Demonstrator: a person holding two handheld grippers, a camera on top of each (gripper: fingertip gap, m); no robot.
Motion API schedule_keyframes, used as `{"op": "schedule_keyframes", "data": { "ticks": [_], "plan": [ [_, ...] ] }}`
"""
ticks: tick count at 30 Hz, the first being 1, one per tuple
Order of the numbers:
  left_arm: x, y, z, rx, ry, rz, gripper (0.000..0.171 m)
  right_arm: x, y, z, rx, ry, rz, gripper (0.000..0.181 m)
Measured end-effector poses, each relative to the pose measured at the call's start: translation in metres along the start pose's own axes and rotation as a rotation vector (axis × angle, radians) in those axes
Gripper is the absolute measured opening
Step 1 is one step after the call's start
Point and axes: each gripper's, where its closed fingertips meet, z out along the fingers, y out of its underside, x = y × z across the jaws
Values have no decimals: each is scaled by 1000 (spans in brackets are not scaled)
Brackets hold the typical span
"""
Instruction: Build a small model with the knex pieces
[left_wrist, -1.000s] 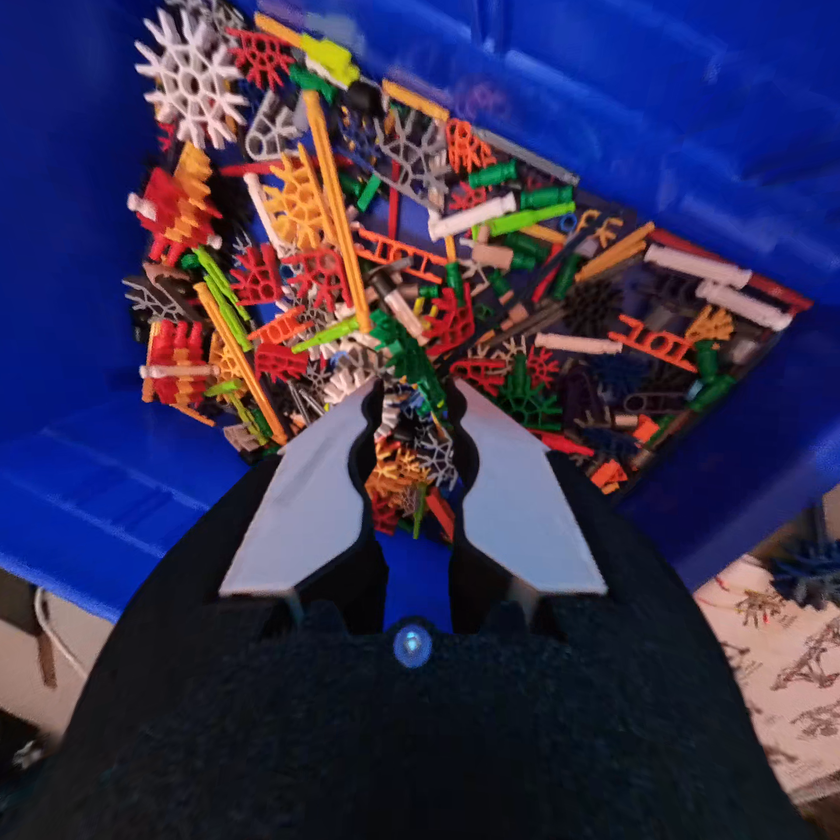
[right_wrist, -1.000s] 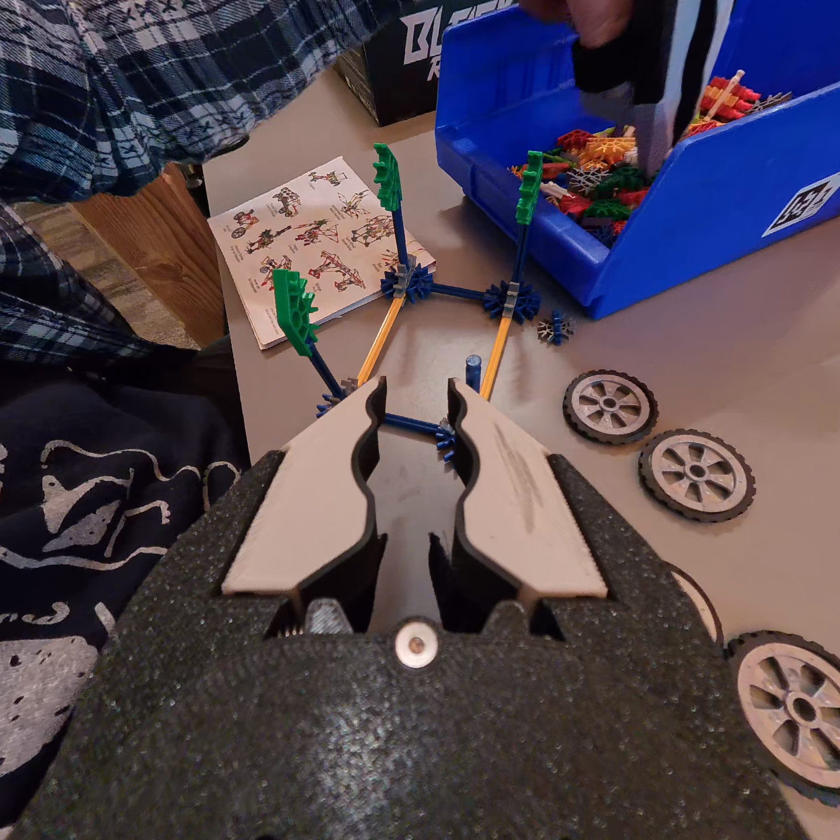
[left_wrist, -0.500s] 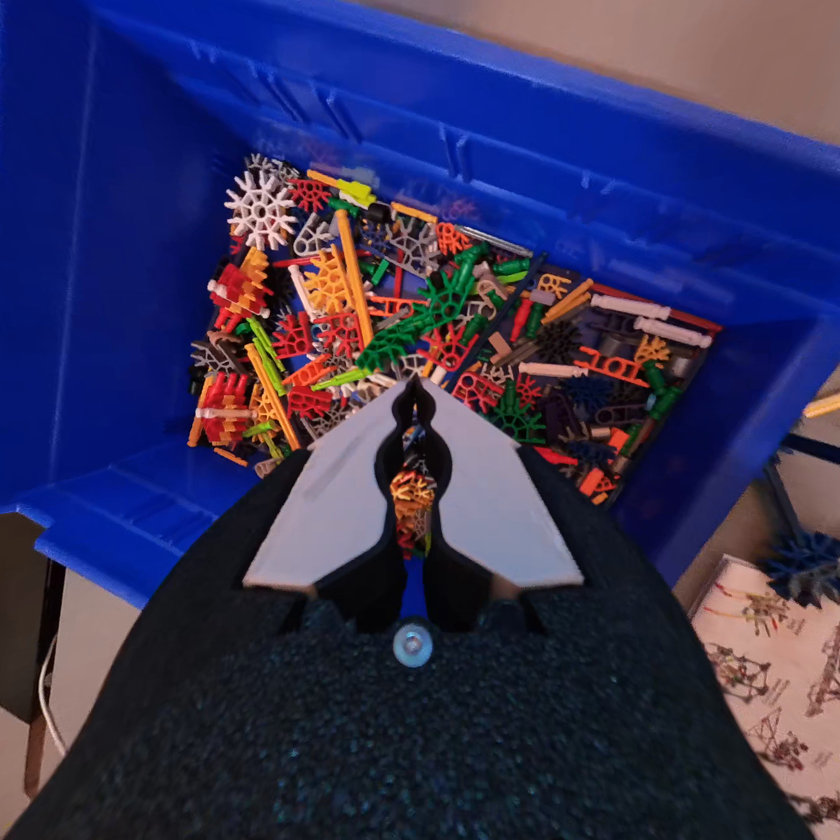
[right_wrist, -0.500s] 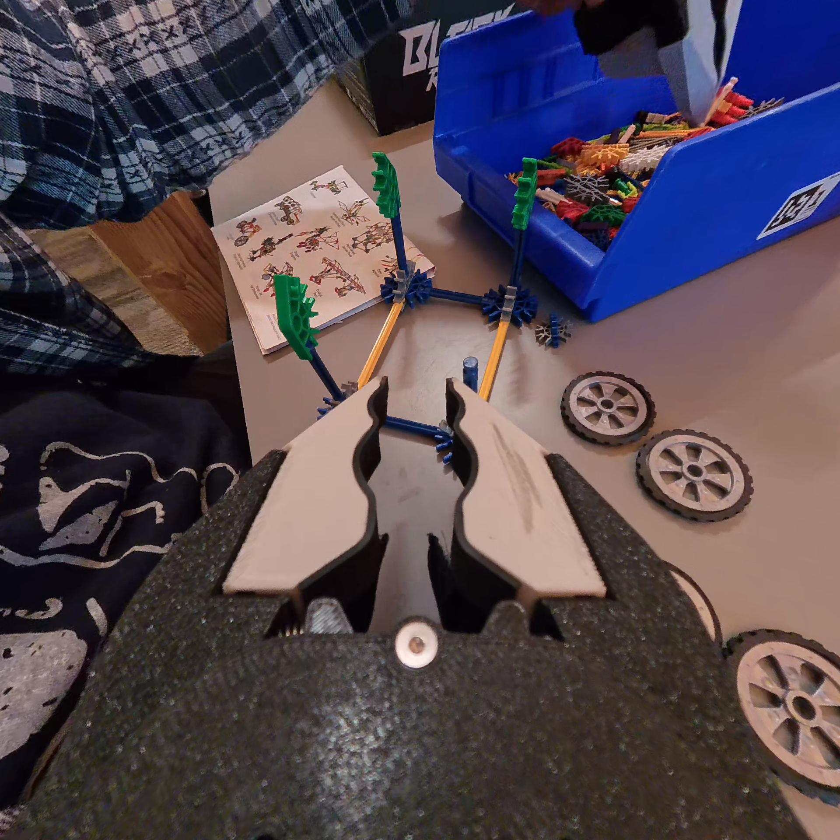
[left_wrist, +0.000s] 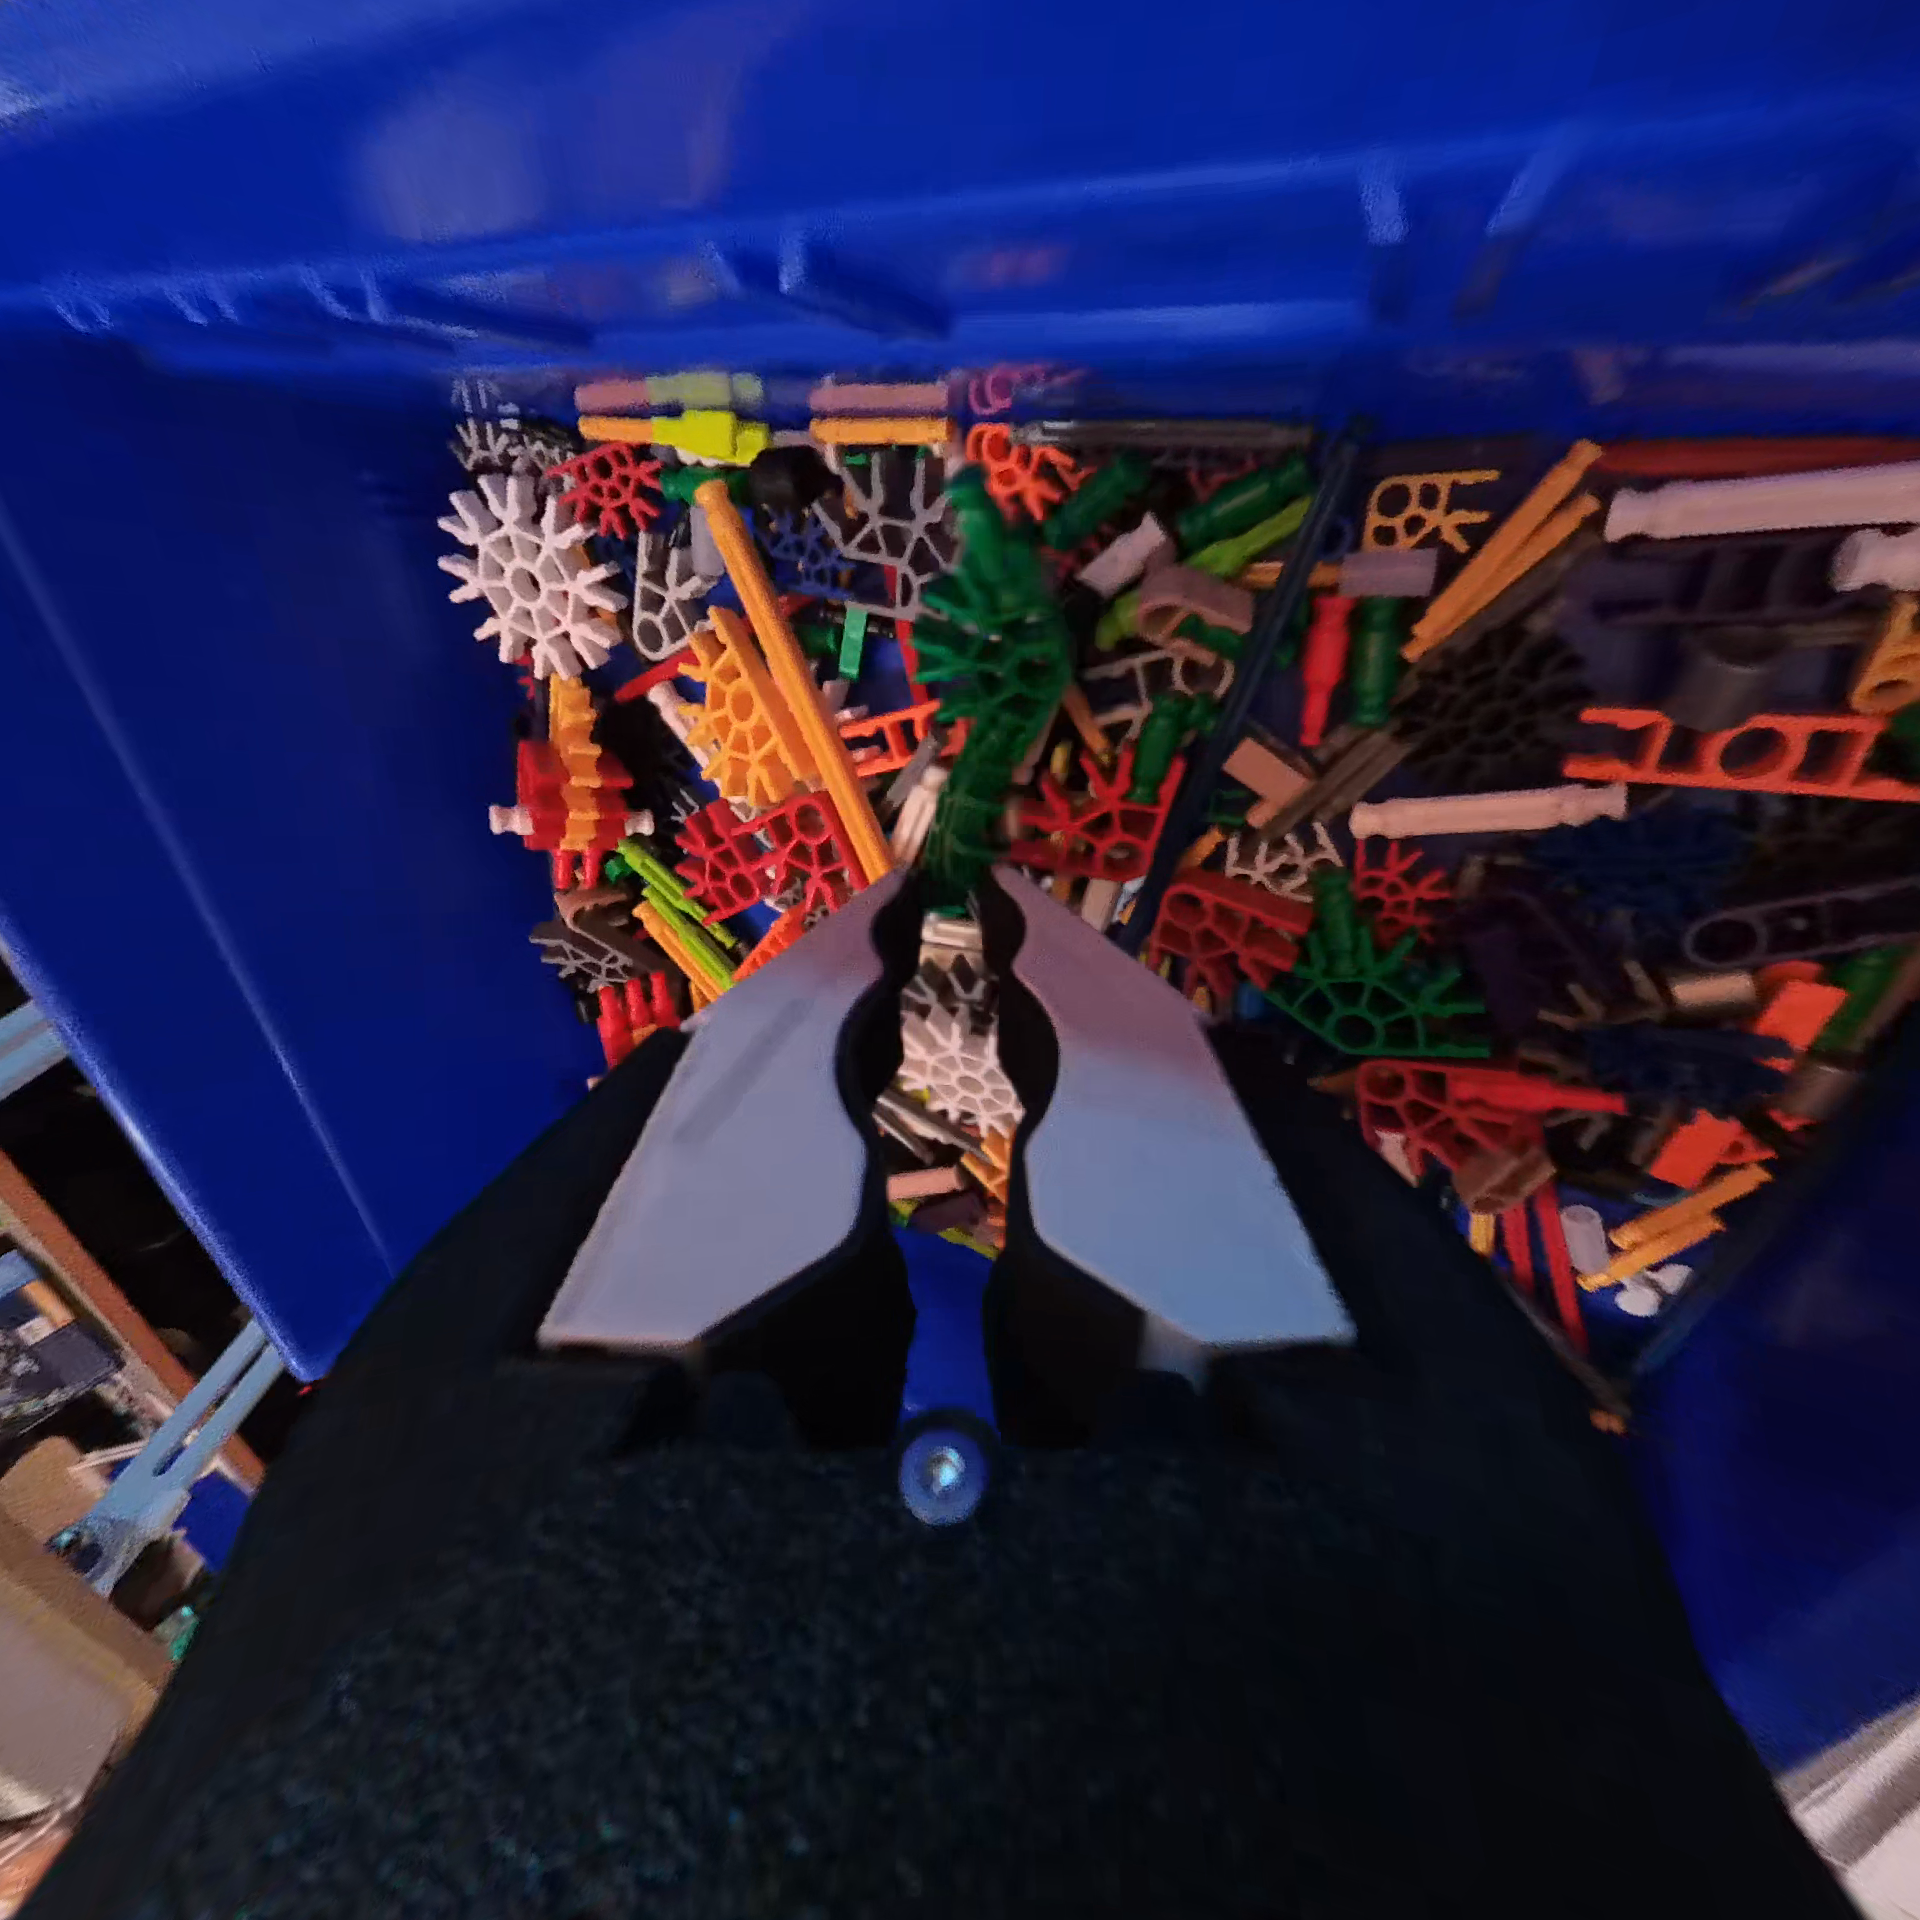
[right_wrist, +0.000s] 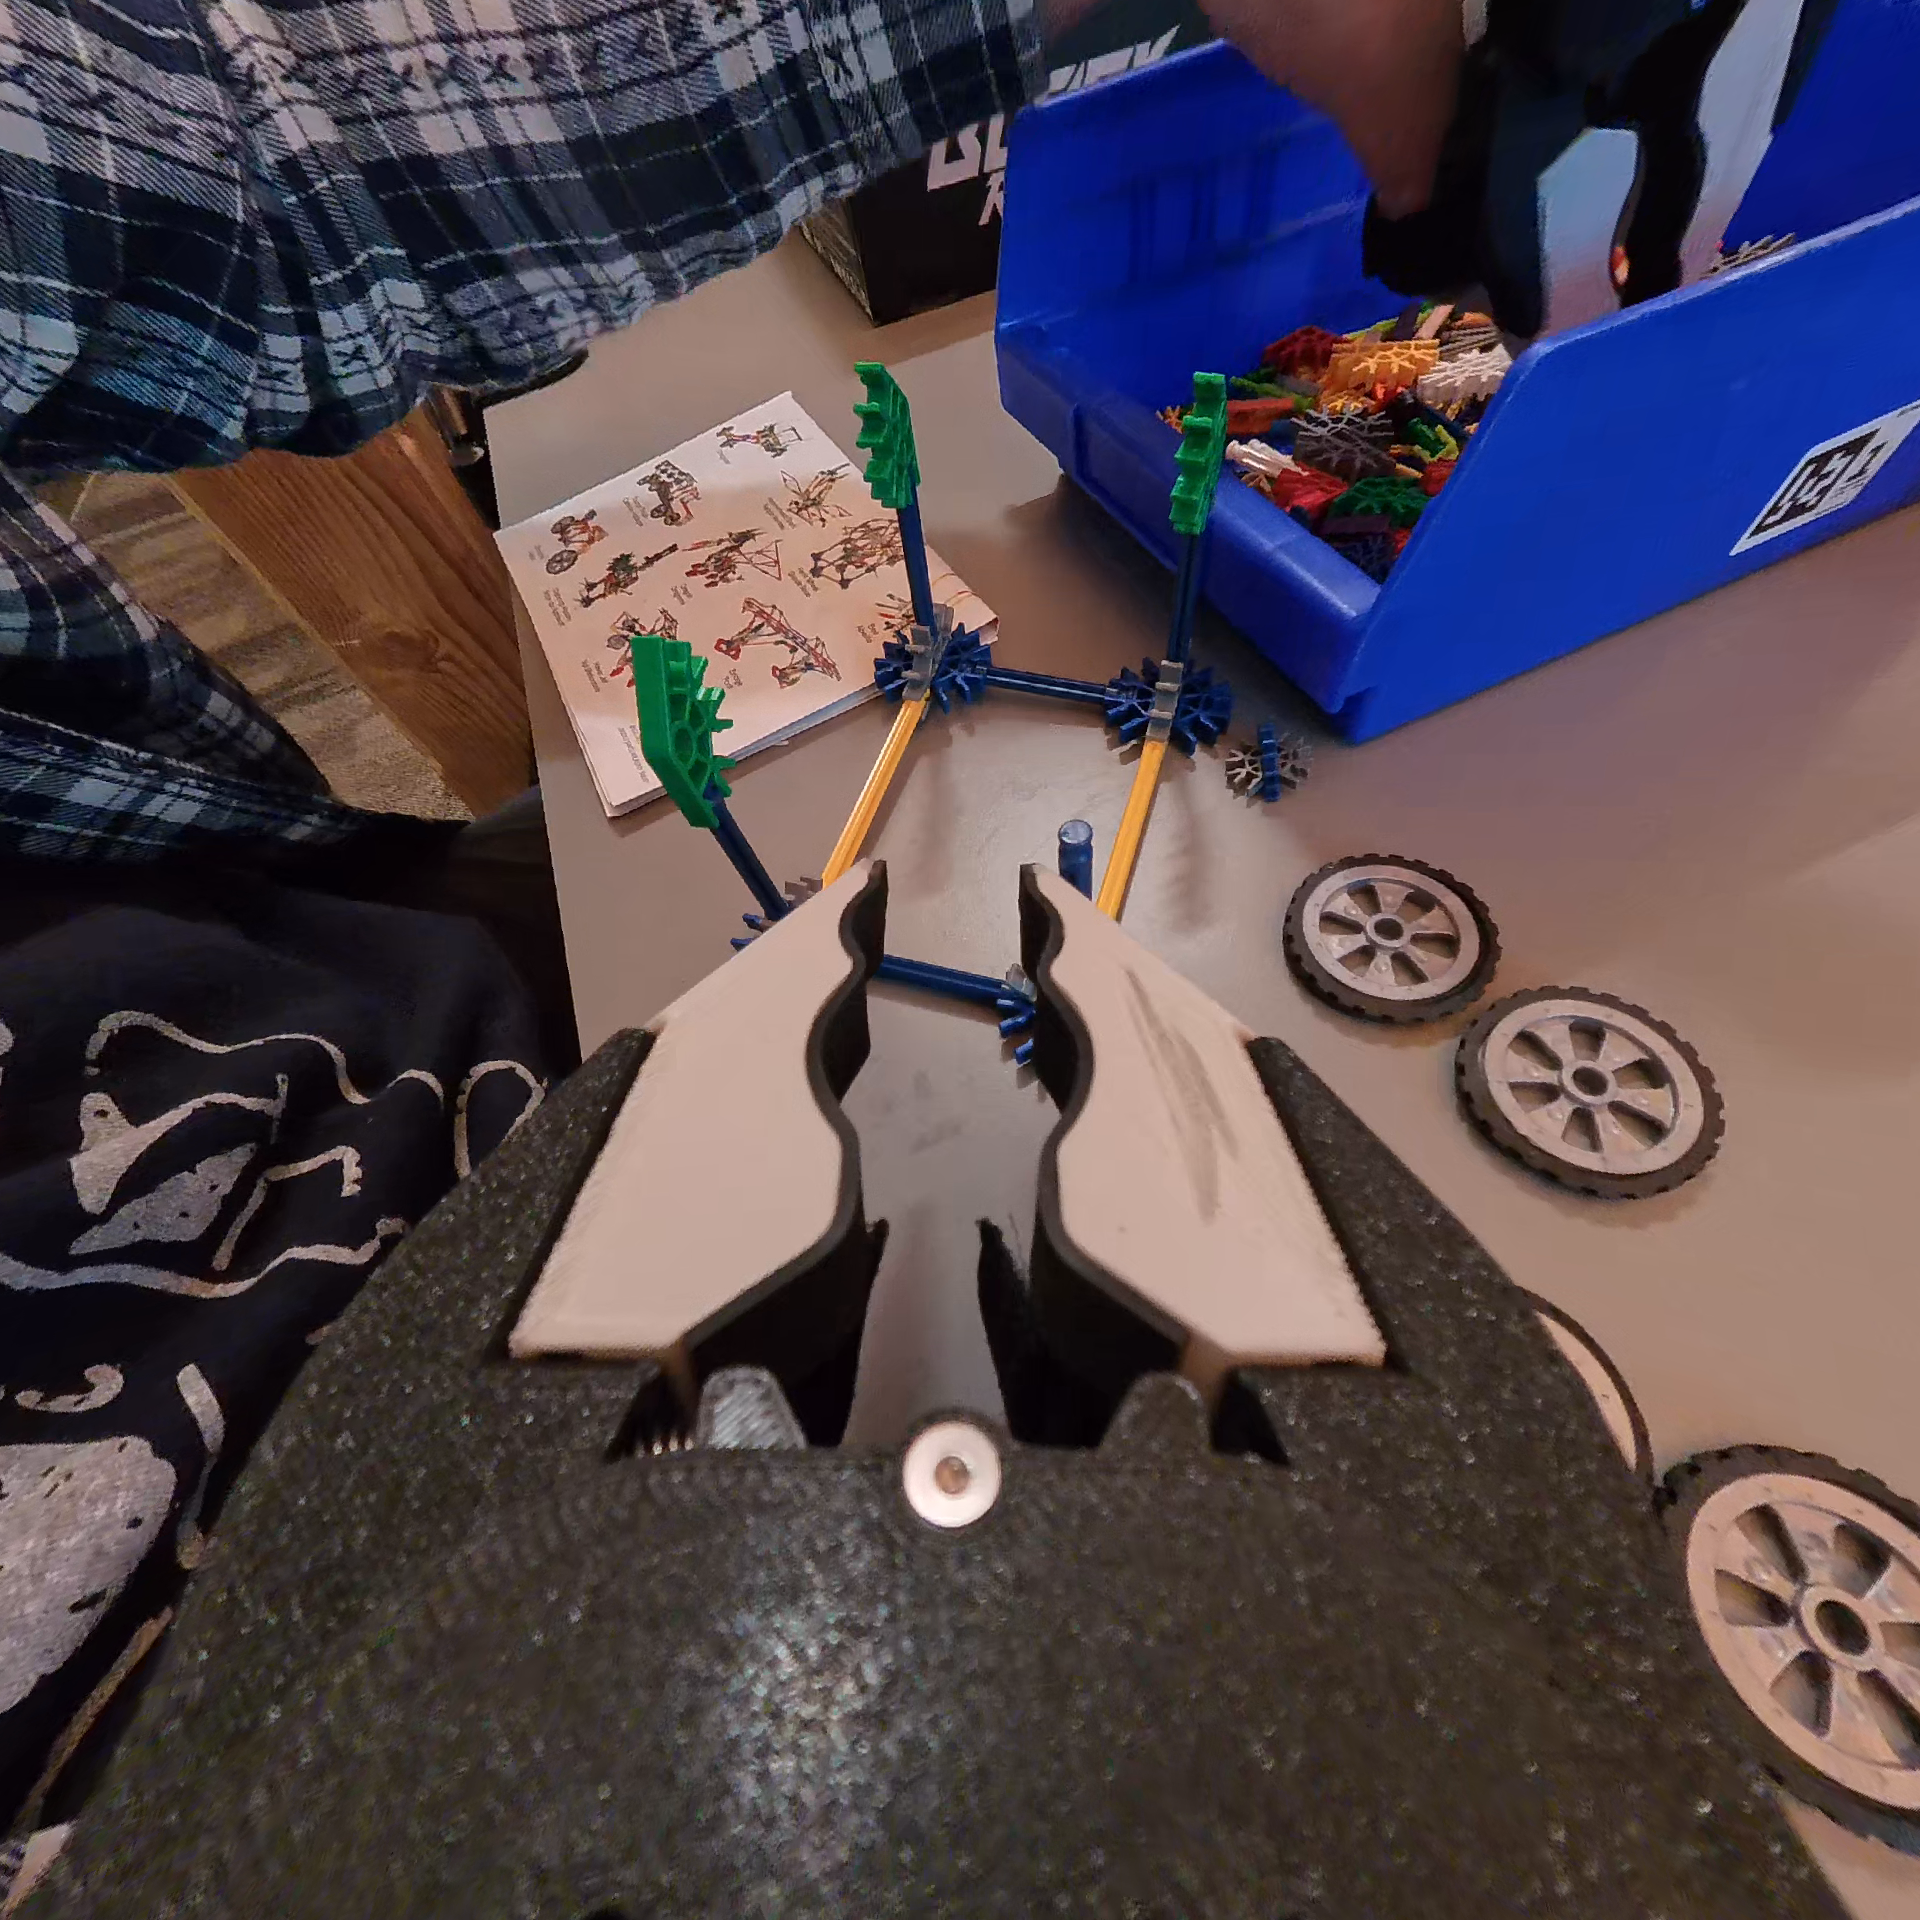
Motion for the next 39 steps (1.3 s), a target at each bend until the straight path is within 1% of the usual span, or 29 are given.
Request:
{"op": "schedule_keyframes", "data": {
  "ticks": [1,3,5,7,9,11,13,15,17,19,23,26,28,29,30,32,33,36,39],
  "plan": [
    [-1,0,-1,0,-11,5,5,0,0,0,1,0,-1,25],
    [-7,0,-6,17,-50,-13,4,0,0,0,2,1,-5,25],
    [-6,0,-15,55,-35,-42,4,0,-1,0,5,3,-10,25],
    [-3,-2,-26,115,-11,-94,4,-1,-3,-1,18,4,-21,25],
    [4,-6,-42,203,41,-139,4,-5,-11,-4,58,-10,-41,25],
    [14,-11,-62,302,97,-172,4,-10,-25,-10,120,-23,-69,25],
    [24,-19,-84,403,145,-198,4,-9,-45,-19,199,-24,-66,25],
    [35,-29,-109,511,203,-216,4,4,-71,-27,273,23,-33,26],
    [42,-35,-129,571,197,-215,4,28,-90,-27,293,124,5,29],
    [43,-41,-145,592,106,-181,3,48,-105,-22,295,199,46,35],
    [54,-49,-166,524,-112,-74,3,69,-128,-4,301,255,102,41],
    [62,-52,-175,453,-258,10,4,77,-142,5,342,247,156,43],
    [70,-57,-181,447,-312,58,3,80,-149,9,355,235,181,43],
    [72,-59,-183,445,-341,71,3,82,-151,11,353,239,186,35],
    [72,-59,-184,437,-369,81,3,83,-152,13,353,236,185,16],
    [71,-58,-187,440,-412,92,4,84,-155,14,367,230,192,10],
    [73,-59,-188,465,-394,84,4,81,-157,14,382,204,190,7],
    [83,-61,-198,601,-211,-5,4,75,-159,11,401,128,183,4],
    [92,-66,-223,827,91,-128,4,61,-170,1,456,-36,179,4]
  ]
}}
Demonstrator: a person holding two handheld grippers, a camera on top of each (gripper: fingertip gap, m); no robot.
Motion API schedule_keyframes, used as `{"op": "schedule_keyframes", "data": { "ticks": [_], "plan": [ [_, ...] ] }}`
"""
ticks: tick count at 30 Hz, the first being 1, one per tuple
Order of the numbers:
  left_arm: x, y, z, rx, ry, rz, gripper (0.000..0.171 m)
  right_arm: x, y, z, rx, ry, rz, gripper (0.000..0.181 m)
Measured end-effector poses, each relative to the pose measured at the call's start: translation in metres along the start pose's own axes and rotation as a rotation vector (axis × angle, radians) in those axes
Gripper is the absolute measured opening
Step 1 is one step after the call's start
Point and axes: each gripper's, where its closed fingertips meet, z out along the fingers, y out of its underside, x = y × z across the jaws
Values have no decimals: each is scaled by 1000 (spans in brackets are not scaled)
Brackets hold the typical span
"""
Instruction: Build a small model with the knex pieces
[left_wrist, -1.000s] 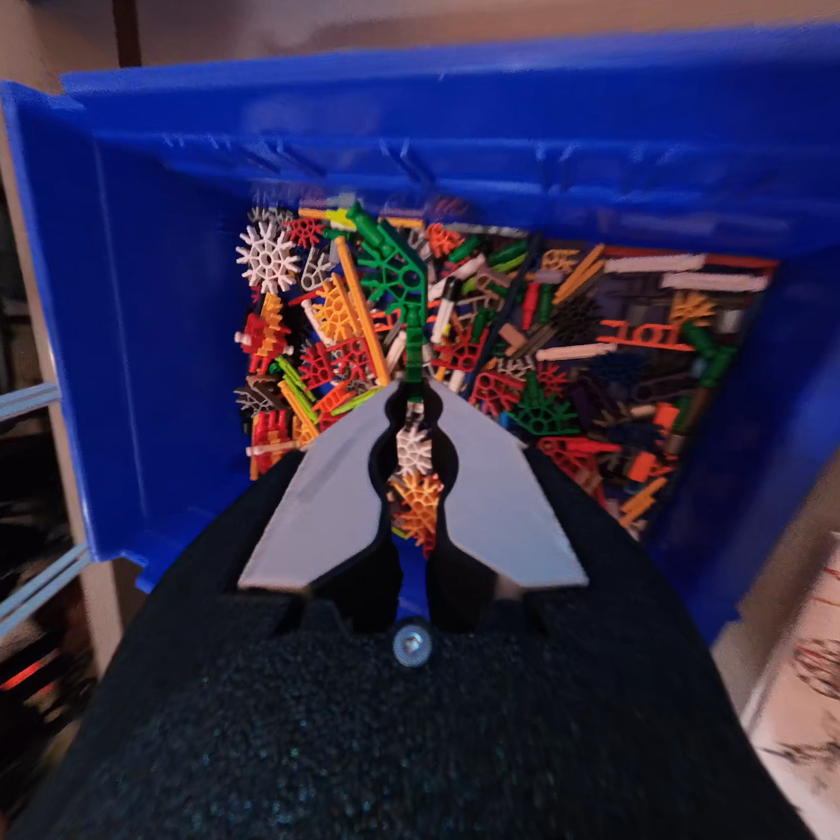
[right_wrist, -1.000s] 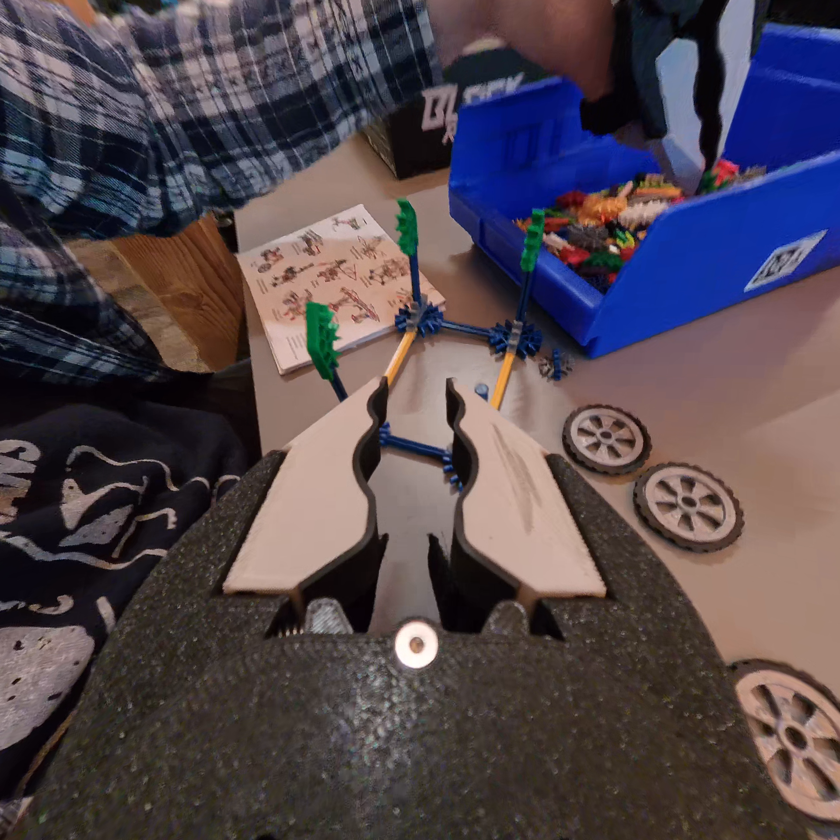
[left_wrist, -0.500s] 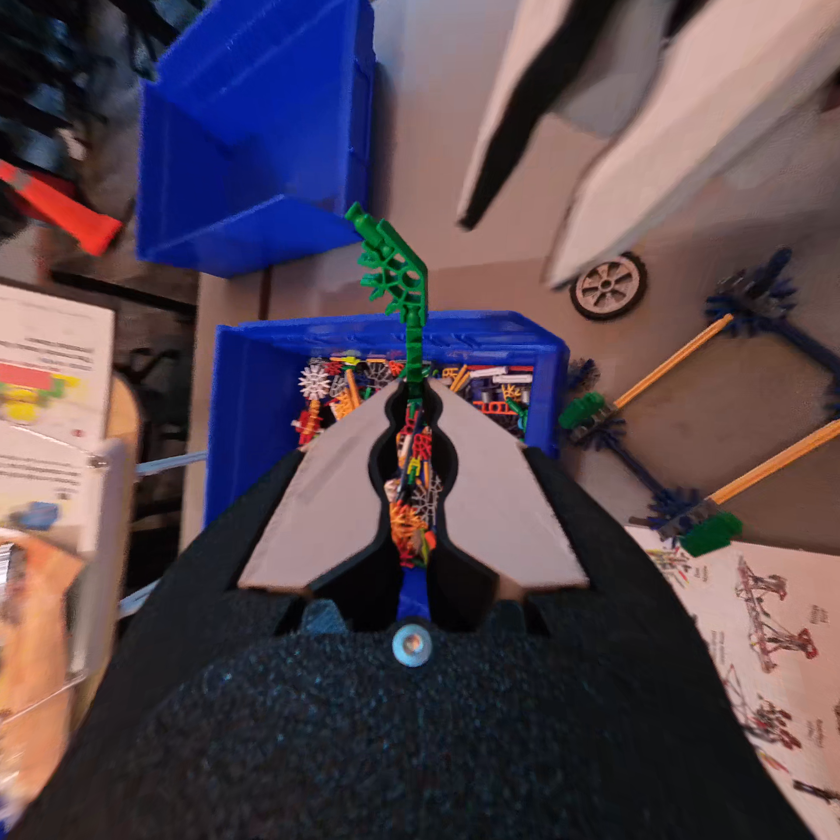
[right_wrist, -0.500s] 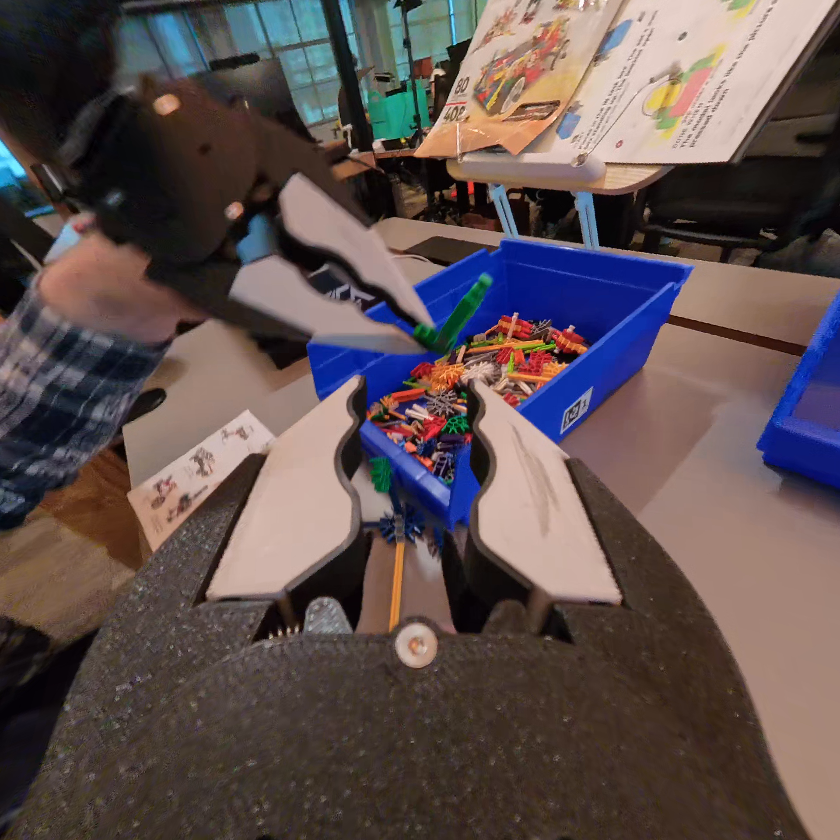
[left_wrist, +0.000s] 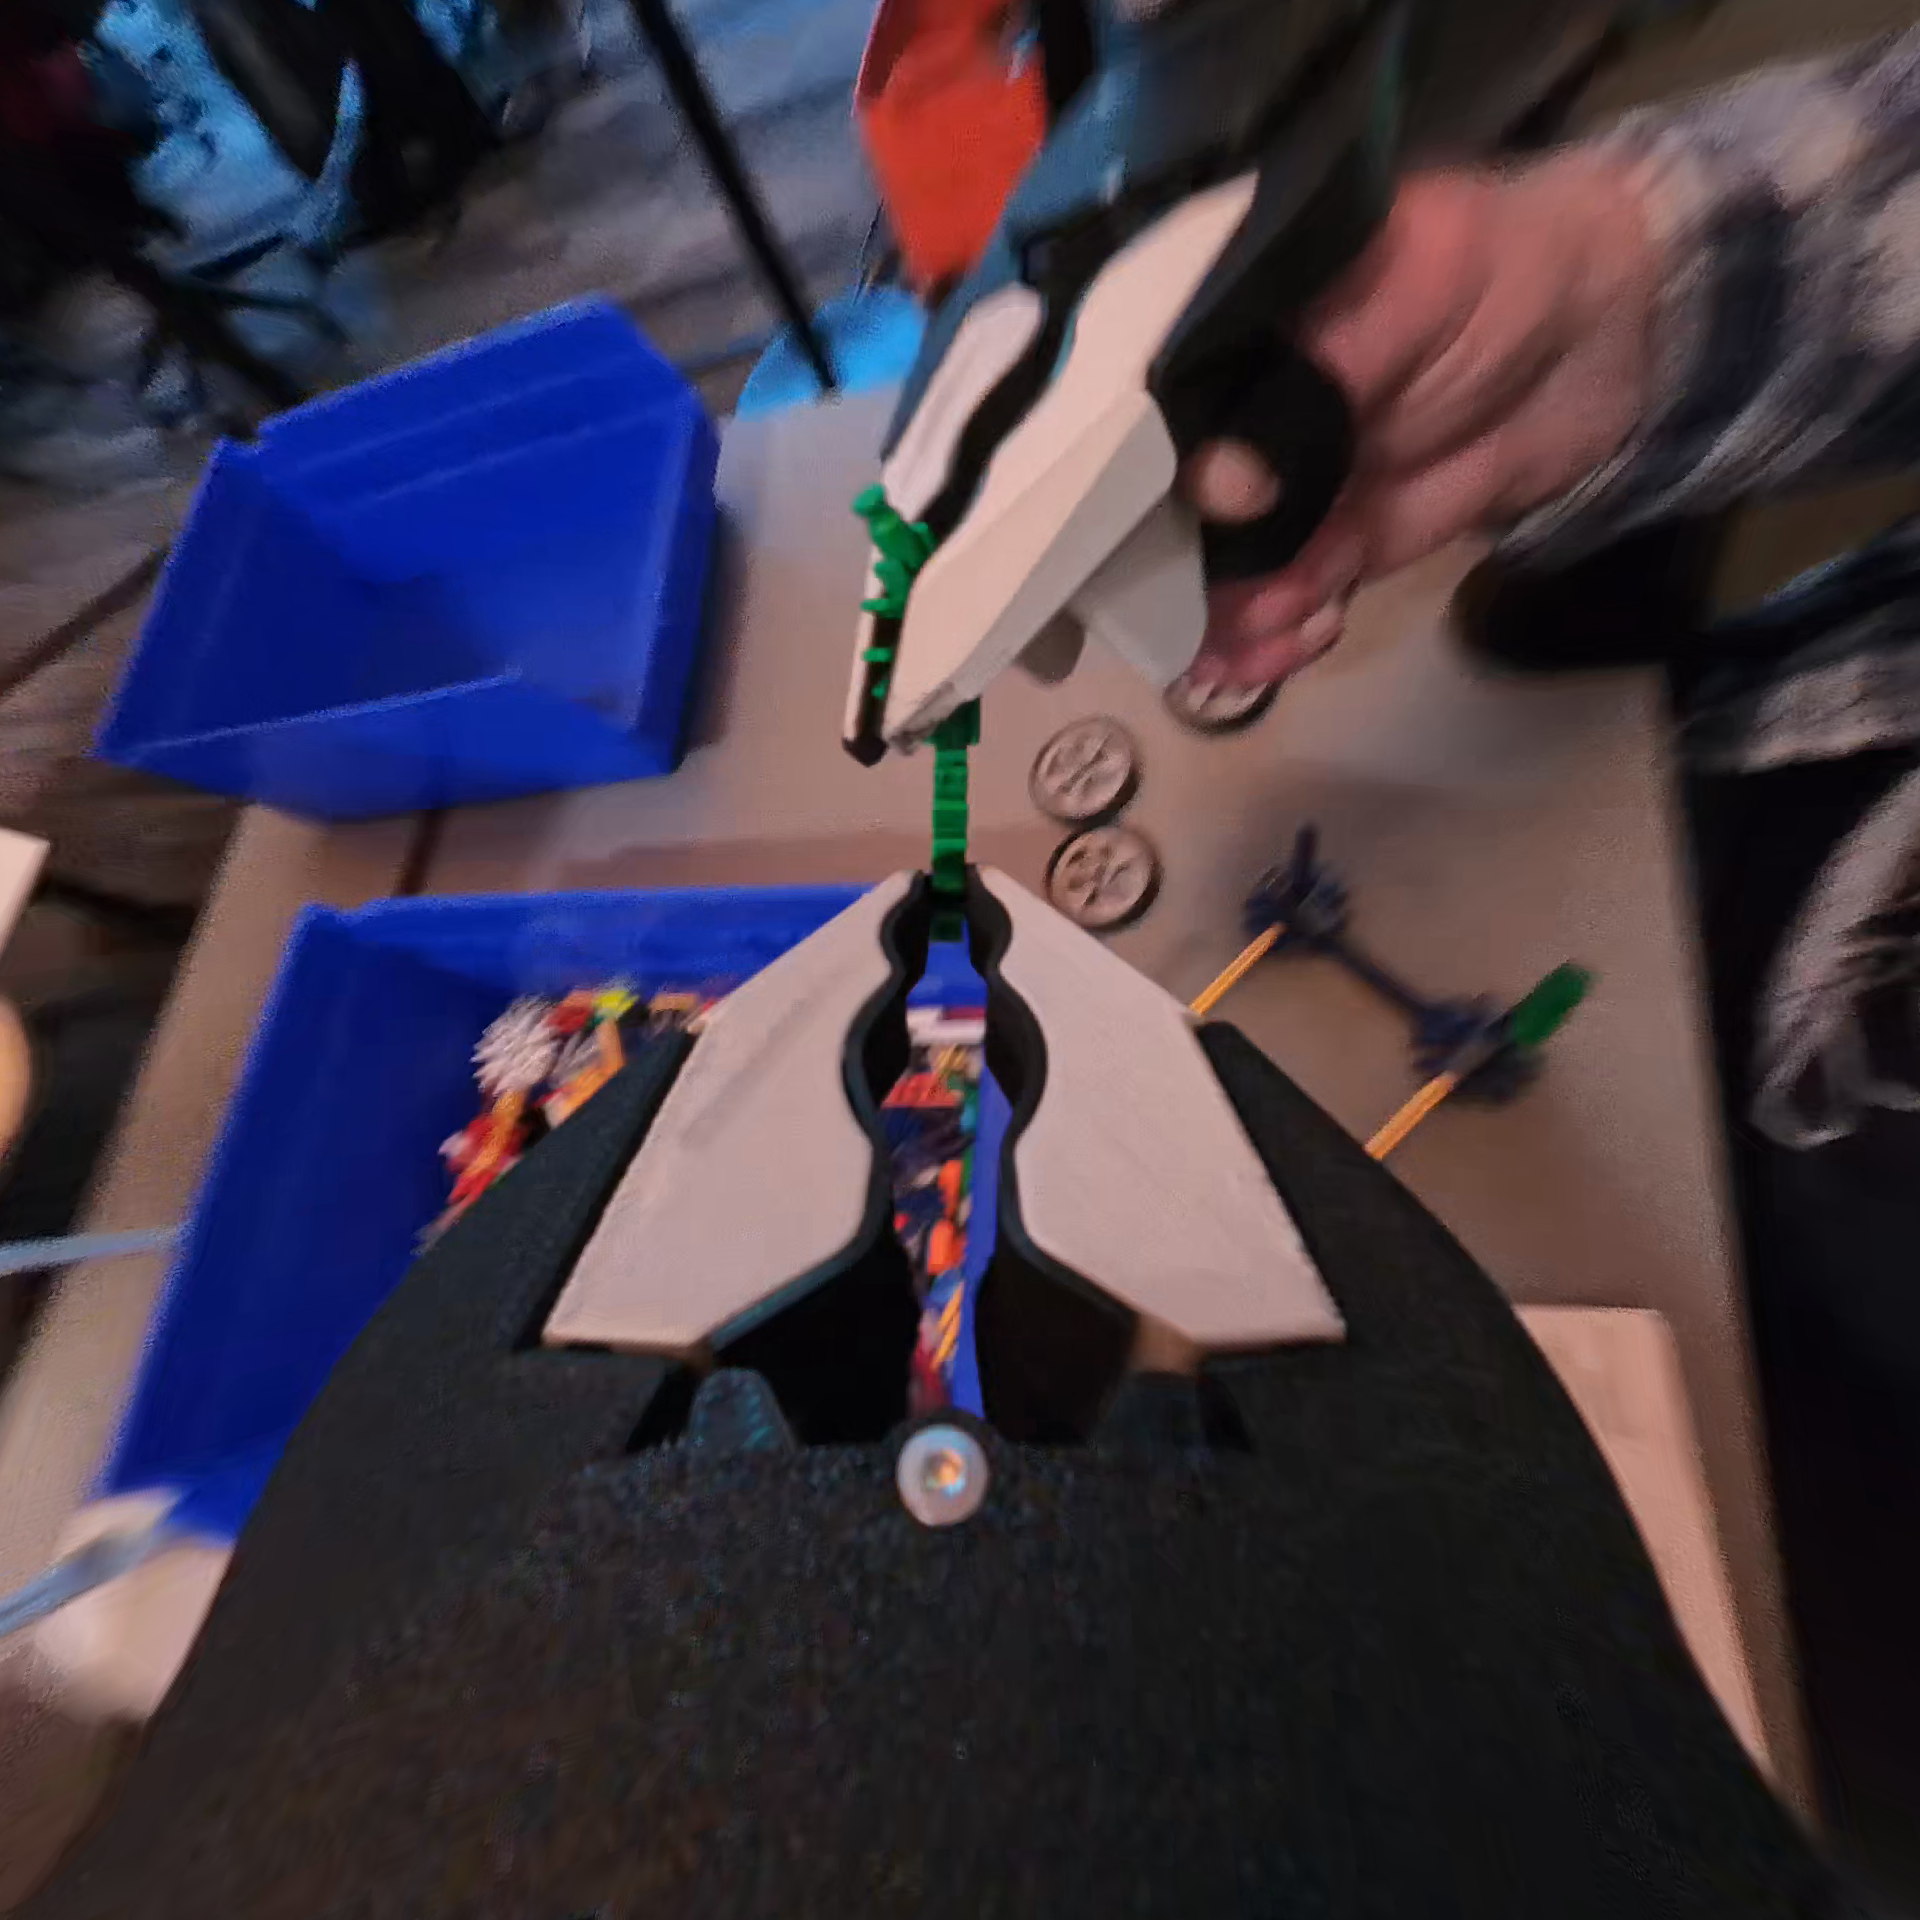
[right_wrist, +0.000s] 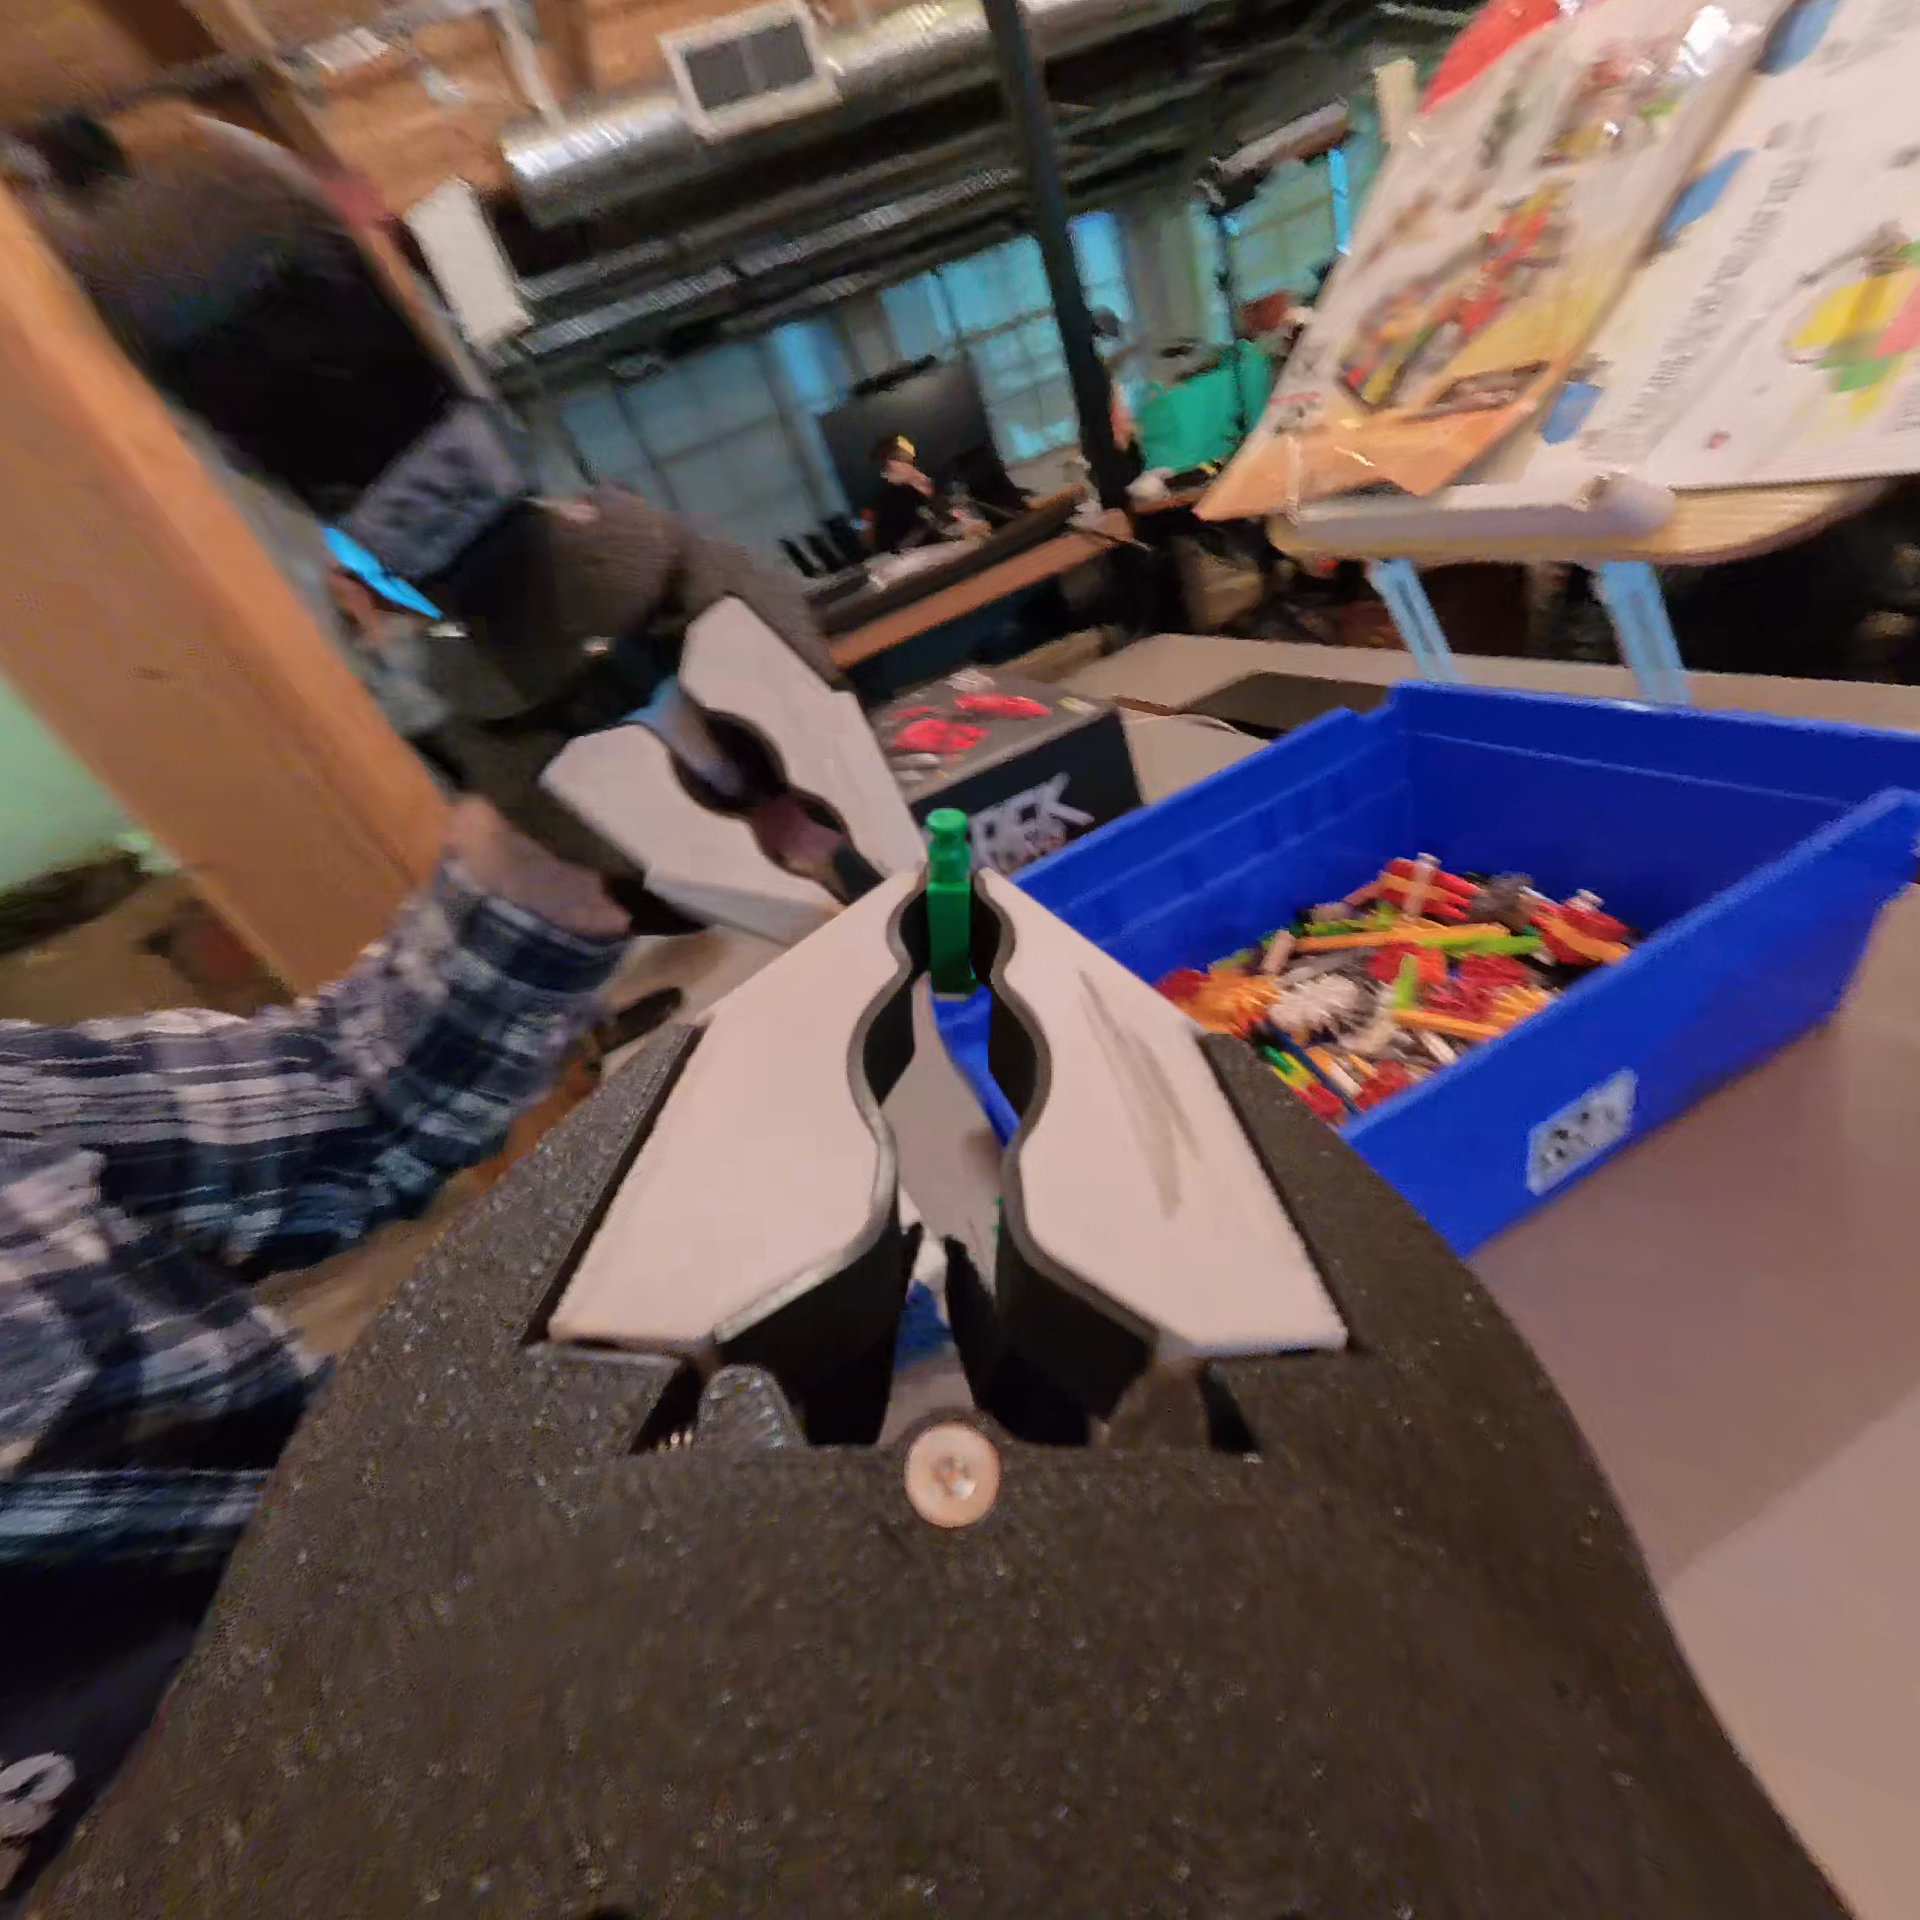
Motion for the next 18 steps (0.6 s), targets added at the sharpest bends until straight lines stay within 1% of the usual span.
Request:
{"op": "schedule_keyframes", "data": {
  "ticks": [2,3,5,7,8,10,12,14,16,18],
  "plan": [
    [-1,-19,-11,178,105,-110,4,-8,-14,-4,54,-85,40,4],
    [-3,-23,-13,231,139,-155,4,-9,-19,-6,67,-111,53,4],
    [-8,-22,-11,273,158,-202,7,-6,-24,-4,65,-105,45,4],
    [-12,-20,-8,296,153,-222,27,-4,-26,-3,69,-110,51,4],
    [-11,-18,-5,287,159,-222,34,-3,-28,-2,76,-113,62,4],
    [-7,-20,-3,301,175,-211,32,0,-27,-1,76,-122,80,4],
    [-6,-21,3,287,164,-197,18,1,-25,0,73,-135,97,4],
    [-12,-21,8,281,104,-177,4,0,-24,3,71,-145,102,4],
    [-13,-23,9,306,104,-202,4,1,-26,3,79,-131,79,4],
    [-16,-23,11,326,93,-249,4,3,-28,4,83,-80,-6,4]
  ]
}}
